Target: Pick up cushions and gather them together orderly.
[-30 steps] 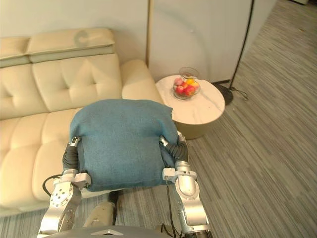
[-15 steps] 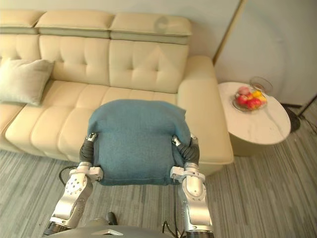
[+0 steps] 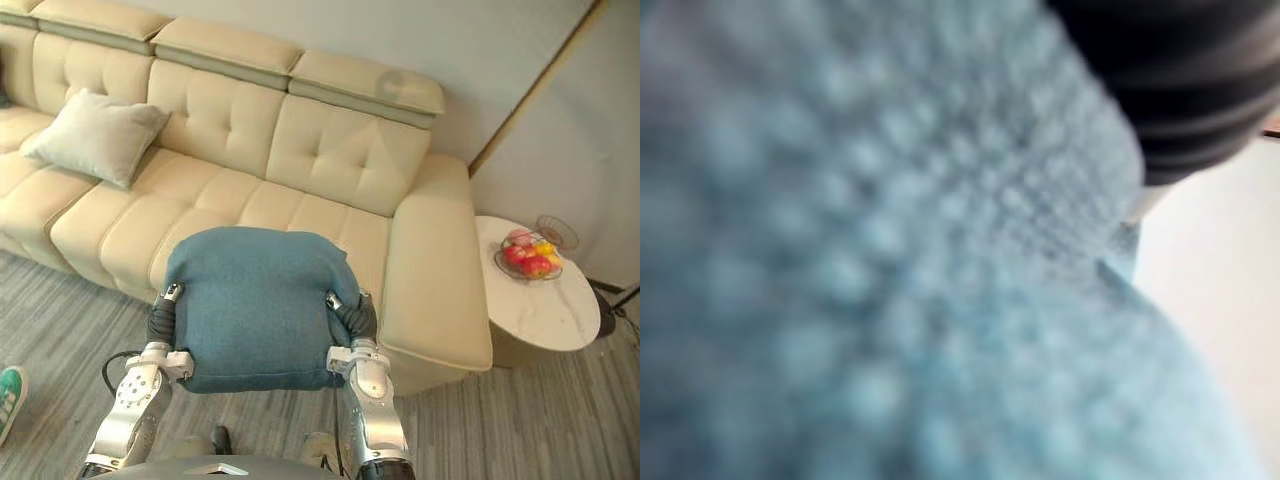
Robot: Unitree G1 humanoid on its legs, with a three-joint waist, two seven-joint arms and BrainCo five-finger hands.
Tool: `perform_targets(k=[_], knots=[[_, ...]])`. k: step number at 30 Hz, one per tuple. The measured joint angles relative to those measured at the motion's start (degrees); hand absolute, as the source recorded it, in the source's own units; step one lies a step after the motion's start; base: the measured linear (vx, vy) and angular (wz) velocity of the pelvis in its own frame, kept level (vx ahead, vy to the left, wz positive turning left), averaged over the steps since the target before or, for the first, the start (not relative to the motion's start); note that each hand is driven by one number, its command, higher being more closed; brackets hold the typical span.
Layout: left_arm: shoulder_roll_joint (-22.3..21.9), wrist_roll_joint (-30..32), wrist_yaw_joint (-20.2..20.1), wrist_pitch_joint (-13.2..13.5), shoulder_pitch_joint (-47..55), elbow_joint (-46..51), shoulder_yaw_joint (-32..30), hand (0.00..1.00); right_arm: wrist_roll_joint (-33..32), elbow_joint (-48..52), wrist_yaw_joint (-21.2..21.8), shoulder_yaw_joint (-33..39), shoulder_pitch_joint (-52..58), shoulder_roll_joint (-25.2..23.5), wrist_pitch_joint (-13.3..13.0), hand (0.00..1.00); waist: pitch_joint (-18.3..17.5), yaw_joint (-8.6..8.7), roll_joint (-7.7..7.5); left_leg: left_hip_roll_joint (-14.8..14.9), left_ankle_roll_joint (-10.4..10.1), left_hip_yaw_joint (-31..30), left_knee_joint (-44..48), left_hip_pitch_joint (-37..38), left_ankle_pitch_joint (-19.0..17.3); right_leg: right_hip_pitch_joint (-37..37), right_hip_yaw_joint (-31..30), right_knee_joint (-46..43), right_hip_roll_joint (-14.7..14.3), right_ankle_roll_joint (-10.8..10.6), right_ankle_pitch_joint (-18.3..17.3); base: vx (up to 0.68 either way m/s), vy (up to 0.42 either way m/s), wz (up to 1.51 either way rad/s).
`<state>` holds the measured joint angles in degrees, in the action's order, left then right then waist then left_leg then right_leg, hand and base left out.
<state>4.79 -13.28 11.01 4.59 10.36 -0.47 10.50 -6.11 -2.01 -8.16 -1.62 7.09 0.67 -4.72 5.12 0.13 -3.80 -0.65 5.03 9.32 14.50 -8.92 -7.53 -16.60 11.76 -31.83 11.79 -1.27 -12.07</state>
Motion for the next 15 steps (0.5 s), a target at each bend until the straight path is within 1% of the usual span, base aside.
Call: perform_targets(k=[1, 2, 3, 4, 5, 7, 8, 9, 10, 11, 12, 13, 14, 15], knots=[[0.0, 0.0, 0.0, 0.0, -0.1, 0.0, -0.2, 1.00, 0.0, 0.0, 0.1, 0.0, -0.2, 0.1, 0.0, 1.00, 0.4, 0.00, 0.59, -0.1, 0.2, -0.3, 0.0, 0.3, 0.0, -1.4, 0.0, 2.9, -2.0, -0.1, 0.3, 0.09, 0.035, 0.27], [0.0, 0.0, 0.0, 0.0, -0.6, 0.0, -0.3, 1.00, -0.1, 0.0, 0.1, 0.0, -0.6, 0.4, 0.0, 1.00, 1.3, 0.32, 1.20, -0.2, 0.3, -1.3, -0.8, 1.6, -0.1, -1.8, 0.4, 8.2, -4.2, -0.5, 2.8, 0.09, 0.021, 0.28], [0.0, 0.0, 0.0, 0.0, -0.7, 0.0, -0.3, 1.00, -0.1, 0.0, 0.1, 0.0, -0.5, 0.5, 0.0, 1.00, 1.6, 0.53, 1.46, -0.4, 0.3, -1.7, -1.5, 2.2, -0.1, -1.8, 0.5, 10.7, -4.6, -0.8, 4.0, 0.13, 0.009, 0.41], [0.0, 0.1, -0.2, 0.0, -0.9, 0.0, -0.2, 1.00, -0.2, 0.1, 0.3, 0.0, -0.4, 0.7, 0.0, 1.00, 1.8, 1.28, 1.60, -1.8, 0.2, -2.7, -3.7, 3.7, 0.1, -2.8, 0.4, 15.9, -4.8, -1.6, 7.3, 0.18, -0.016, 0.51], [0.0, 0.2, -0.3, 0.0, -1.5, 0.0, -0.2, 1.00, -0.2, 0.3, 0.3, 0.0, -0.3, 0.9, 0.0, 1.00, 2.1, 1.91, 1.21, -3.1, 0.0, -3.4, -4.4, 4.5, 0.1, -3.8, -0.1, 18.1, -4.2, -1.9, 9.4, 0.21, -0.039, 0.55], [0.0, 1.0, -0.6, 0.0, -2.1, 0.0, -0.1, 1.00, -0.2, 1.7, 0.3, 0.2, 0.8, 0.9, 0.0, 1.00, 2.4, 2.37, 0.30, -4.9, -0.5, -4.9, -4.9, 5.9, -0.4, -4.4, -1.4, 19.9, -3.2, -1.7, 11.4, 0.31, -0.133, 0.63], [0.0, 1.2, -0.9, 0.0, -2.1, 0.1, 0.4, 1.00, -0.2, 3.7, 0.3, 0.3, 2.8, 1.0, 0.0, 1.00, 2.4, 2.63, -0.11, -5.6, -1.0, -6.7, -4.5, 7.2, -2.0, -4.0, -2.7, 20.4, -3.0, -0.3, 13.0, 0.48, -0.237, 0.85], [-0.1, 1.2, -1.1, 0.0, -2.0, 0.2, 1.0, 1.00, -0.2, 4.9, 0.3, 0.6, 4.2, 1.1, 0.0, 1.00, 2.3, 3.05, 0.27, -5.4, -1.7, -8.3, -3.9, 7.8, -3.4, -3.3, -2.5, 19.1, -3.2, 0.6, 15.3, 0.45, -0.231, 0.79], [-0.3, 1.2, -1.3, 0.0, -1.7, 0.7, 1.1, 1.00, -0.2, 5.6, 0.4, 0.7, 4.9, 1.1, 0.0, 1.00, 2.1, 3.31, 0.67, -4.7, -2.4, -8.9, -3.2, 7.9, -4.6, -3.1, -1.4, 17.7, -3.3, 1.1, 15.9, 0.41, -0.215, 0.54], [-0.7, 1.3, -1.3, 0.0, -0.2, 2.3, 1.2, 1.00, -0.3, 6.6, 0.7, 0.5, 6.1, 1.3, 0.0, 1.00, 1.6, 3.32, 2.08, -2.0, -4.4, -8.4, -1.7, 8.6, -6.9, -2.4, 0.9, 16.0, -4.6, 1.4, 13.9, 0.47, -0.193, 0.33], [-1.4, 1.3, -1.4, 0.0, 1.5, 4.4, 1.2, 1.00, -0.7, 8.6, 0.7, 0.0, 7.3, 1.6, 0.0, 1.00, 1.6, 3.41, 3.42, 2.0, -7.9, -5.6, 10.1, 6.0, -9.2, -0.3, 2.3, 15.8, -7.0, 2.0, 11.3, 0.51, -0.199, 0.12], [-1.9, 1.3, -1.4, 0.0, 2.0, 5.0, 1.2, 1.00, -0.8, 10.0, 0.7, -0.1, 7.9, 2.0, 0.1, 1.00, 1.6, 3.19, 3.80, 4.2, -8.8, -4.3, 17.4, 3.9, -9.0, 0.8, 2.5, 15.8, -8.1, 2.4, 10.4, 0.55, -0.172, -0.03], [-2.5, 1.2, -1.4, 0.0, 2.8, 5.6, 1.1, 1.00, -0.9, 12.2, 0.7, -0.4, 8.8, 2.7, 0.1, 1.00, 1.7, 2.91, 4.24, 7.2, -10.8, -1.9, 26.3, 1.2, -7.1, 3.0, 3.1, 16.0, -9.5, 3.2, 10.1, 0.43, -0.141, -0.26], [-3.1, 1.2, -1.4, 0.0, 3.4, 5.8, 1.1, 1.00, -0.9, 14.4, 0.7, -0.4, 9.4, 3.5, 0.1, 1.00, 1.5, 2.38, 4.67, 10.5, -10.7, 1.1, 33.9, -0.6, -5.6, 5.1, 3.1, 16.2, -10.7, 4.1, 9.0, 0.62, -0.132, -0.43]])
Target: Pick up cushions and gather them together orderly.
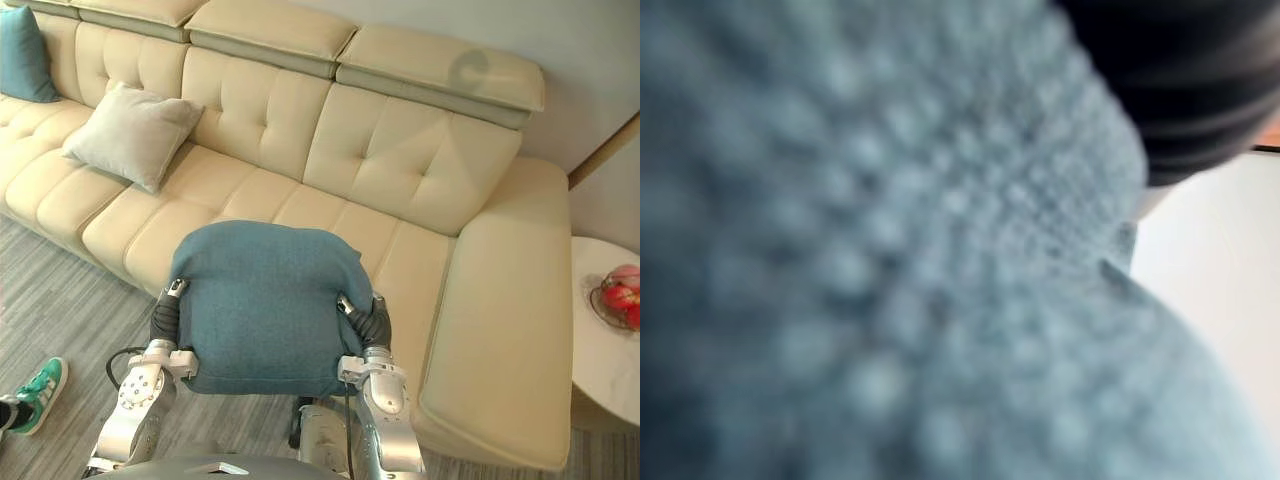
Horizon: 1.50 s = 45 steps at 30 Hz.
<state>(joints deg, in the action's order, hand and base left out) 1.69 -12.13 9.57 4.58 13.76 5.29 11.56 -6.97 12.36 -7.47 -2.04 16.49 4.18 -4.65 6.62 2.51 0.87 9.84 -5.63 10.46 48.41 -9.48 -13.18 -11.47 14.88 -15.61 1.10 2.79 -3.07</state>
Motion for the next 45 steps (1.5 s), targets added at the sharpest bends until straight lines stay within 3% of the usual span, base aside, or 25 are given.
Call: perform_targets(k=[1, 4, 7, 9, 10, 11, 12, 13, 14, 16, 21, 23, 25, 27, 29, 30, 32, 34, 39, 43, 45], knots=[[-0.8, 0.0, 0.0, 0.0, 0.2, 0.1, 0.0, 1.00, 0.0, 2.7, 0.0, 0.0, 0.2, 0.8, -0.1, 1.00, -0.2, -0.48, 0.33, 3.7, 1.8, 4.9, 6.6, -1.9, -0.3, 2.6, -0.9, 1.0, -0.9, 0.8, -0.9, 0.50, -0.073, -0.42], [-1.3, 0.0, -0.1, 0.3, 0.2, 2.3, -0.1, 1.00, 0.0, 5.2, -0.1, 0.1, 0.1, 1.0, -0.7, 1.00, -0.3, -1.48, 0.33, 6.4, 4.7, 9.8, 5.1, -3.7, -2.3, 6.8, -4.4, 4.7, -0.6, 0.7, -0.9, 0.50, 0.003, -0.55], [-1.4, 0.0, -0.3, 0.4, 0.2, 2.8, -0.2, 1.00, 0.2, 5.1, -0.2, 0.1, 0.2, 0.9, -0.6, 1.00, -0.2, -2.31, 0.21, 6.4, 4.8, 8.8, -5.3, -3.9, -3.2, 9.8, -7.6, 5.6, 1.6, 0.7, -0.9, 0.25, 0.143, -0.43], [-1.7, 0.0, -0.3, 0.4, 0.3, 2.9, -0.3, 1.00, 0.5, 4.6, -0.2, 0.1, 0.1, 0.9, -0.6, 1.00, -0.2, -3.14, 0.16, 4.0, 3.3, 3.9, -16.9, -3.4, -1.9, 11.0, -9.5, 5.2, 3.3, -0.3, -1.2, 0.23, 0.341, -0.60], [-1.9, 0.1, -0.2, 0.4, 0.5, 3.2, -0.3, 1.00, 0.7, 4.4, -0.2, 0.1, 0.1, 1.0, -0.6, 1.00, -1.1, -3.91, 1.63, 3.1, 3.3, -1.1, -28.2, -1.0, 5.7, 11.3, -11.3, 4.5, 3.4, -4.0, -2.6, 0.16, 0.335, -0.74], [-2.2, 0.1, -0.1, 0.5, 0.8, 3.4, -0.3, 1.00, 0.8, 4.5, -0.2, 0.1, 0.0, 1.2, -0.6, 1.00, -1.6, -4.20, 2.65, 3.4, 3.4, -3.0, -30.1, -0.6, 10.9, 11.3, -11.9, 4.4, 2.9, -5.8, -3.6, 0.19, 0.457, -0.95], [-2.1, 0.1, 0.2, 0.4, 1.1, 2.9, -0.9, 1.00, 1.0, 2.0, -0.1, -0.1, -0.9, 0.1, -0.5, 1.00, -2.0, -4.12, 1.96, 3.0, -2.6, -4.3, -28.5, 0.5, 7.2, 11.5, -14.4, 4.0, 3.7, -9.0, -5.4, 0.12, 0.319, -0.62], [-2.0, 0.1, 0.2, 0.4, 1.2, 2.9, -1.2, 1.00, 1.1, 1.4, -0.1, -0.2, -0.7, -0.9, -0.2, 1.00, -2.1, -3.99, 0.88, 2.2, -2.4, -4.1, -28.4, 0.7, 7.3, 11.3, -14.6, 3.9, 4.5, -8.6, -5.0, 0.14, 0.417, -0.58], [-1.7, 0.0, 0.2, 0.4, 1.3, 3.2, -1.6, 1.00, 1.7, 1.1, -0.1, -0.3, 0.0, -2.6, -0.1, 1.00, -2.4, -3.91, -1.40, 0.3, -1.5, -3.2, -29.1, 1.7, 6.7, 11.3, -14.8, 4.4, 6.4, -8.6, -4.6, 0.06, 0.252, -0.28], [-0.7, 0.0, 0.2, 0.4, 2.0, 3.2, -1.8, 1.00, 2.6, 0.1, 0.6, -0.4, 0.1, -3.9, -0.1, 1.00, -3.2, -3.91, -3.29, -0.8, -0.6, -1.0, -29.6, 2.3, 6.2, 10.7, -16.5, 5.2, 7.7, -9.1, -3.3, 0.03, 0.219, -0.44], [-0.3, 0.0, 0.1, 0.4, 2.5, 3.2, -2.1, 1.00, 2.9, 0.1, 1.0, -1.0, 0.1, -3.9, 0.0, 1.00, -3.4, -4.17, -4.01, -0.7, 0.1, 4.1, -29.4, 2.3, 5.0, 7.1, -21.4, 7.0, 7.8, -10.8, -0.8, -0.07, 0.067, -0.61], [-0.3, 0.0, 0.1, 0.4, 2.5, 3.2, -2.2, 1.00, 2.9, 0.2, 1.0, -1.1, 0.1, -3.9, 0.0, 1.00, -3.4, -4.14, -4.01, 0.0, 0.2, 6.2, -28.3, 1.5, 4.0, 4.7, -24.6, 7.3, 6.8, -10.2, 0.2, -0.17, 0.028, -1.13], [0.1, 0.0, 0.1, 0.4, 2.5, 3.2, -2.9, 1.00, 2.9, 0.1, 1.0, -1.8, -0.5, -3.9, 0.0, 1.00, -3.3, -4.67, -4.18, 1.5, 0.4, 10.1, -26.4, -0.2, 1.5, 0.0, -29.6, 8.6, 5.1, -7.8, 2.3, -0.17, 0.067, -1.60], [0.1, 0.0, 0.1, 0.4, 2.5, 3.2, -3.1, 1.00, 2.9, 0.1, 1.0, -2.0, -1.0, -3.9, 0.0, 1.00, -3.1, -3.86, -4.36, 1.9, 0.6, 12.9, -27.0, -0.1, 1.3, -1.8, -29.3, 10.6, 5.2, -3.9, 3.0, -0.11, 0.050, -1.18], [0.1, 0.0, 0.1, 0.4, 2.3, 3.1, -3.1, 1.00, 2.9, 0.0, 1.0, -2.0, -1.0, -3.6, 0.0, 1.00, -3.0, -2.53, -4.46, 1.8, 0.5, 13.9, -26.6, -0.1, 1.0, -2.7, -29.4, 10.8, 5.5, -3.7, 4.9, -0.03, 0.041, -0.53], [0.1, 0.0, 0.0, 0.4, 2.2, 3.1, -3.1, 1.00, 2.9, -0.1, 1.0, -2.0, -1.1, -3.7, 0.0, 1.00, -3.0, -2.15, -4.44, 1.8, 0.4, 13.9, -26.3, 0.0, 0.8, -2.7, -29.6, 10.7, 5.6, -4.0, 6.2, 0.01, 0.021, -0.21], [0.1, 0.1, 0.1, 0.4, 1.9, 2.9, -3.1, 1.00, 2.6, -2.8, 1.0, -2.0, -2.3, -3.4, -0.1, 1.00, -2.8, -2.10, -3.80, 2.1, -0.4, 14.0, -25.4, 0.6, 0.3, -2.7, -29.6, 10.3, 5.4, -8.3, 7.7, 0.03, -0.015, -0.13], [0.1, 0.1, 0.4, 0.4, 0.3, 2.9, -3.3, 1.00, 1.6, -5.7, 1.0, -2.0, -4.9, -2.8, -0.2, 1.00, -2.4, -2.20, -3.11, 2.1, -0.4, 13.1, -25.2, -0.6, 0.3, -3.5, -29.4, 10.8, 5.3, -9.2, 8.3, 0.02, -0.040, -0.06], [0.2, 1.2, 2.8, 0.4, -8.0, -1.0, -4.2, 1.00, -0.9, -11.5, 0.3, -2.1, -12.7, -1.4, -0.1, 1.00, 0.1, -2.69, -0.68, 3.0, 0.2, 11.2, -23.5, -6.0, 1.3, -6.3, -27.2, 12.6, 5.1, -9.6, 10.7, -0.02, -0.041, 0.11], [0.9, 1.2, 6.7, 0.4, -18.8, -3.0, -5.2, 1.00, -1.7, -11.5, -4.1, -2.1, -22.0, -1.3, -0.1, 1.00, 2.9, -3.52, -0.02, 3.6, 0.4, 9.4, -21.8, -12.3, 2.8, -11.0, -23.8, 11.9, 5.1, -10.4, 12.8, -0.06, -0.067, 0.19], [3.1, 1.3, 10.6, 0.4, -27.6, -4.9, -5.5, 1.00, -1.1, -11.5, -9.3, -2.2, -30.2, -1.3, -0.1, 1.00, 3.4, -4.02, 0.11, 3.6, 0.5, 8.0, -21.5, -16.2, 4.0, -15.0, -21.5, 9.4, 5.2, -10.4, 12.8, -0.13, -0.092, 0.30]])
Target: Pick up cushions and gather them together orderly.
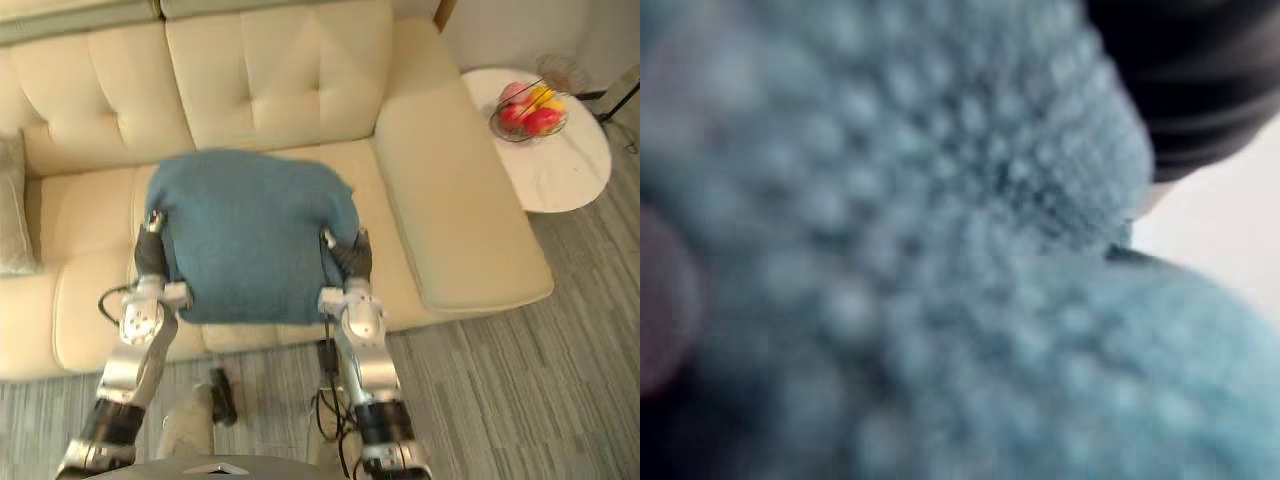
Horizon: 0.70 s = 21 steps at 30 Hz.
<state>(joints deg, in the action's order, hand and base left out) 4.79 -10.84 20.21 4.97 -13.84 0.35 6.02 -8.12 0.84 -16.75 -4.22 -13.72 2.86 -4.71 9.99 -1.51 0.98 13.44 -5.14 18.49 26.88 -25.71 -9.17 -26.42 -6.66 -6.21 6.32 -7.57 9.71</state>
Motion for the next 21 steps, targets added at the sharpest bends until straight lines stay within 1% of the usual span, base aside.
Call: perform_targets(k=[2, 3, 4, 5, 6, 7, 8, 10, 11, 12, 13, 14, 16, 17, 18, 19, 20, 21], knots=[[1.6, 0.0, 3.0, 0.0, -7.8, -1.2, -1.2, 1.00, 2.4, 0.0, -4.0, 0.1, -8.1, 0.0, 0.0, 1.00, 0.3, -0.32, 0.15, -0.4, 0.1, -0.8, -0.3, -3.2, 0.9, -3.4, 0.9, -1.6, 0.4, 0.2, -0.2, -0.13, -0.085, 0.24], [2.8, 0.1, 4.8, 0.1, -12.6, -2.1, -1.6, 1.00, 4.1, 0.0, -6.3, 0.3, -12.9, 0.0, 0.0, 1.00, 1.0, -0.42, 0.13, -0.9, 0.1, -1.2, -1.1, -4.2, 1.9, -4.7, 1.3, -2.3, 0.7, 0.6, -0.5, -0.10, -0.056, 0.26], [3.5, 0.1, 5.6, 0.1, -15.1, -2.5, -1.6, 1.00, 5.1, 0.0, -7.7, 0.5, -15.4, 0.0, 0.0, 1.00, 1.4, -0.44, 0.11, -1.2, -0.1, -1.3, -1.7, -4.7, 2.4, -5.5, 1.5, -2.7, 0.9, 0.7, -0.5, -0.11, -0.072, 0.42], [4.8, 0.1, 7.3, 0.7, -21.3, -3.9, -2.0, 1.00, 7.3, 0.1, -10.4, 1.5, -21.6, -0.1, 0.0, 1.00, 1.5, -0.40, 0.17, -2.1, -0.3, -2.0, -3.6, -6.8, 4.1, -8.0, 2.5, -3.4, 1.6, 0.8, -0.6, -0.11, -0.074, 0.46], [5.7, 0.1, 8.2, 1.0, -26.1, -4.7, -2.1, 1.00, 9.0, 0.4, -12.1, 2.8, -25.9, -0.1, 0.0, 1.00, 1.5, -0.56, 0.13, -2.7, -0.3, -2.6, -5.2, -8.4, 5.7, -9.9, 3.0, -3.5, 1.9, 0.8, -0.6, -0.10, -0.073, 0.47], [6.2, 0.1, 8.5, 1.3, -28.3, -5.3, -2.2, 1.00, 9.7, 0.4, -12.8, 3.4, -27.8, -0.1, 0.0, 1.00, 1.7, -0.58, 0.12, -2.9, -0.4, -2.9, -6.1, -9.1, 6.5, -10.8, 3.3, -3.6, 2.1, 0.9, -0.5, -0.04, -0.046, 0.40], [6.8, 0.4, 9.5, 1.8, -32.7, -6.7, -2.2, 1.00, 11.6, 0.4, -14.9, 4.4, -31.5, -0.1, 0.0, 1.00, 1.8, -0.52, 0.21, -3.4, -0.6, -3.1, -7.8, -10.3, 8.3, -12.3, 4.2, -3.6, 2.4, 1.1, -0.2, -0.04, -0.046, 0.37], [8.1, 1.8, 11.0, 2.2, -41.9, -10.8, -2.0, 1.00, 15.5, 0.4, -18.8, 6.4, -38.2, -0.1, 0.1, 1.00, 3.6, -0.57, 0.27, -4.2, -0.4, -4.4, -12.2, -11.1, 12.2, -14.3, 5.3, -3.7, 2.6, 0.9, 0.6, -0.03, -0.049, 0.35], [8.5, 2.3, 11.1, 2.2, -43.8, -11.7, -2.0, 1.00, 16.1, 0.4, -19.3, 6.9, -39.6, -0.1, 0.1, 1.00, 4.0, -0.46, 0.28, -4.4, -0.4, -4.5, -13.1, -11.4, 12.9, -14.9, 5.6, -3.7, 2.7, 1.0, 0.7, -0.04, -0.046, 0.33], [9.3, 3.3, 11.9, 2.2, -51.0, -15.8, -2.2, 0.00, 18.3, -0.9, -21.5, 9.3, -45.2, -0.2, 0.1, 0.00, 5.1, -0.33, 0.35, -4.7, -0.6, -5.2, -16.1, -12.6, 15.5, -17.0, 6.3, -4.0, 2.8, 1.2, 1.0, -0.05, -0.049, 0.33], [9.7, 4.6, 12.2, 2.1, -56.3, -19.2, -2.2, 0.00, 19.7, -3.8, -23.4, 11.1, -50.0, -0.1, 0.3, 0.00, 5.7, 0.11, 0.48, -5.1, -0.6, -5.8, -18.5, -13.6, 17.4, -18.6, 6.9, -4.0, 2.8, 1.5, 1.4, -0.06, -0.065, 0.39], [9.7, 5.8, 12.9, 1.5, -62.2, -22.9, -2.5, 0.00, 19.8, -7.0, -26.1, 13.5, -55.4, 0.0, 1.2, 0.00, 6.2, 0.53, 0.52, -5.2, -0.8, -6.1, -21.1, -15.0, 19.5, -20.8, 7.6, -4.0, 2.9, 1.8, 1.6, -0.04, -0.057, 0.27], [9.4, 6.7, 13.8, 0.5, -67.3, -26.3, -3.0, 0.00, 19.7, -10.4, -28.7, 15.6, -60.0, 0.2, 2.2, 0.00, 6.5, 0.73, 0.59, -5.3, -1.0, -6.2, -24.2, -16.2, 21.7, -23.0, 8.1, -4.0, 2.9, 1.9, 1.8, -0.02, -0.052, 0.18], [8.6, 6.7, 14.7, -0.5, -70.7, -28.8, -4.1, 0.00, 19.3, -12.2, -30.4, 16.4, -63.3, 1.2, 3.7, 0.00, 7.3, 0.69, 1.17, -5.4, -1.0, -6.3, -26.4, -16.9, 23.3, -24.5, 8.6, -4.0, 2.9, 2.0, 1.8, -0.01, -0.048, 0.15], [8.7, 6.7, 14.7, -0.9, -71.7, -29.7, -4.4, 0.00, 19.3, -13.2, -30.8, 16.4, -64.5, 1.8, 3.8, 0.00, 7.5, 0.69, 1.42, -5.4, -1.1, -6.4, -27.1, -17.4, 23.9, -25.0, 8.9, -4.0, 2.8, 2.0, 1.8, 0.00, -0.044, 0.14], [8.5, 6.6, 14.7, -1.8, -74.3, -31.8, -5.4, 0.00, 18.6, -15.6, -31.4, 16.4, -67.9, 3.6, 4.6, 0.00, 8.3, 0.53, 1.79, -5.6, -1.1, -6.4, -29.1, -18.1, 25.2, -26.5, 9.1, -4.0, 2.7, 2.0, 1.9, 0.00, -0.032, 0.11], [8.4, 6.6, 14.5, -2.4, -75.8, -33.1, -6.0, 0.00, 17.4, -16.7, -31.3, 16.4, -69.9, 4.9, 5.1, 0.00, 8.4, 0.49, 2.04, -5.7, -1.0, -6.4, -30.3, -19.2, 26.1, -28.0, 9.3, -3.9, 2.7, 2.0, 2.1, 0.01, -0.042, 0.11], [8.5, 6.6, 13.9, -3.2, -77.9, -34.6, -6.6, 0.00, 15.2, -18.1, -30.9, 16.4, -73.0, 7.3, 5.4, 0.00, 8.5, 0.14, 2.11, -5.7, -1.0, -6.5, -31.4, -21.8, 27.0, -30.8, 9.7, -3.6, 2.6, 2.1, 2.3, 0.01, -0.027, 0.10]])
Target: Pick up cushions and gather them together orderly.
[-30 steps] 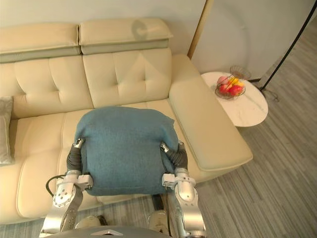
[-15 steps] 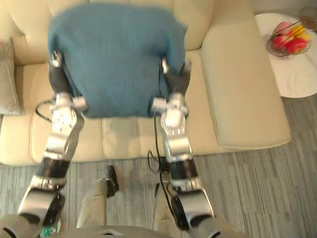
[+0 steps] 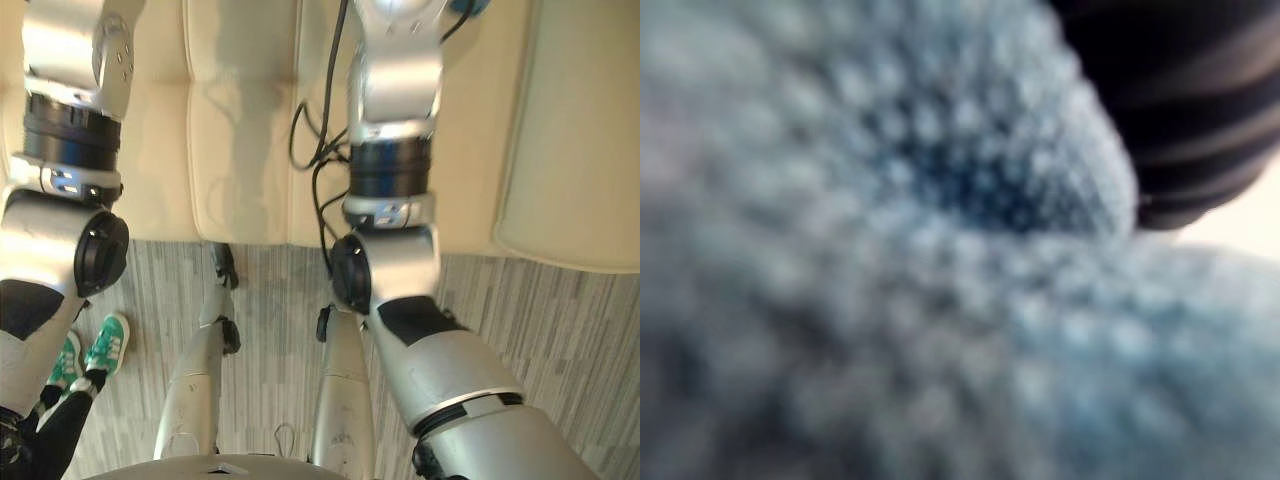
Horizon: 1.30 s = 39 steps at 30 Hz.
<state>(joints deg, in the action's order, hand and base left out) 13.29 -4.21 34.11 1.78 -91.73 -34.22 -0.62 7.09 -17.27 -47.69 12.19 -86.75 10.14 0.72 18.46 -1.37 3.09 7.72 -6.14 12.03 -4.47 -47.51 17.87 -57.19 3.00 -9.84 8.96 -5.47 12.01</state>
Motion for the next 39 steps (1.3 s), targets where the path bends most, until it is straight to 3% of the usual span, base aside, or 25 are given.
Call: perform_targets(k=[6, 14, 19, 27, 28, 30, 34, 39], knots=[[0.1, -0.2, -4.4, -1.3, -2.5, -3.8, -0.3, 0.00, -5.6, -7.3, 4.1, -3.2, -6.4, 8.1, 0.5, 0.00, 3.3, -0.53, 0.52, 0.1, -2.5, 0.3, 0.0, -8.8, 4.3, -5.8, 2.5, 1.6, 0.4, 0.2, 0.9, 0.06, 0.027, 0.23], [1.3, -0.4, -6.0, -1.6, 3.1, -4.4, -2.1, 0.00, -7.8, -12.3, 9.5, -7.6, -4.7, 8.9, 0.5, 0.00, 4.7, 0.47, 0.52, 0.9, -2.3, 0.8, 0.0, -12.8, 4.9, -11.0, 2.4, -0.6, 0.0, 0.8, 0.3, 0.11, 0.043, -0.02], [1.4, -2.4, -6.8, -1.0, 13.9, 2.1, -4.8, 0.00, -7.7, -7.9, 11.5, -7.7, 3.6, 8.9, 0.3, 0.00, 4.7, 1.06, 0.51, 1.1, -2.3, 1.0, 0.0, -11.5, 4.9, -12.7, 2.1, -6.8, 0.2, 1.8, -3.7, 0.08, 0.000, 0.04], [1.4, -7.4, -7.0, -0.5, 24.3, 8.1, -8.8, 0.00, -8.1, -3.1, 12.6, -7.5, 9.1, 10.6, 0.3, 0.00, 4.8, 1.46, 0.46, 0.8, -2.3, 2.1, 1.6, -10.9, 4.8, -13.0, 1.2, -9.8, 0.6, 1.9, -4.4, 0.03, -0.056, 0.04], [1.8, -8.1, -7.0, -0.4, 26.7, 10.1, -9.4, 0.00, -8.6, -1.0, 12.7, -7.5, 11.1, 10.8, 0.3, 0.00, 4.8, 0.90, 0.44, 0.8, -2.3, 2.2, 1.6, -9.9, 4.5, -12.5, 0.9, -10.1, 0.6, 2.0, -4.8, 0.01, -0.112, -0.12], [3.5, -8.5, -6.9, 0.2, 31.3, 13.4, -11.1, 0.00, -9.4, 3.9, 13.6, -7.5, 15.7, 10.8, 0.3, 0.00, 4.9, 0.59, 0.22, 1.0, -0.2, 2.7, 2.0, -7.2, 1.6, -11.3, 0.2, -11.9, 0.2, 1.5, -5.3, 0.02, -0.126, -0.21], [6.2, -9.6, -8.5, 2.2, 37.5, 18.1, -13.4, 0.00, -9.6, 12.1, 15.1, -6.1, 24.6, 12.2, 0.0, 0.00, 5.1, 1.21, -0.17, 1.1, 0.0, 2.9, 3.5, -3.4, 0.1, -7.1, 0.1, -12.3, 0.1, 1.4, -5.6, 0.01, -0.117, -0.07], [6.4, -14.4, -10.9, 5.7, 53.9, 26.9, -21.4, 0.00, -10.5, 25.0, 17.4, 1.3, 41.7, 13.7, -3.5, 0.00, 5.1, 1.77, -0.27, 2.0, 0.0, 2.1, 5.9, 4.3, -3.0, 1.6, 0.9, -13.1, -0.3, 1.7, -8.2, 0.01, -0.125, -0.04]])
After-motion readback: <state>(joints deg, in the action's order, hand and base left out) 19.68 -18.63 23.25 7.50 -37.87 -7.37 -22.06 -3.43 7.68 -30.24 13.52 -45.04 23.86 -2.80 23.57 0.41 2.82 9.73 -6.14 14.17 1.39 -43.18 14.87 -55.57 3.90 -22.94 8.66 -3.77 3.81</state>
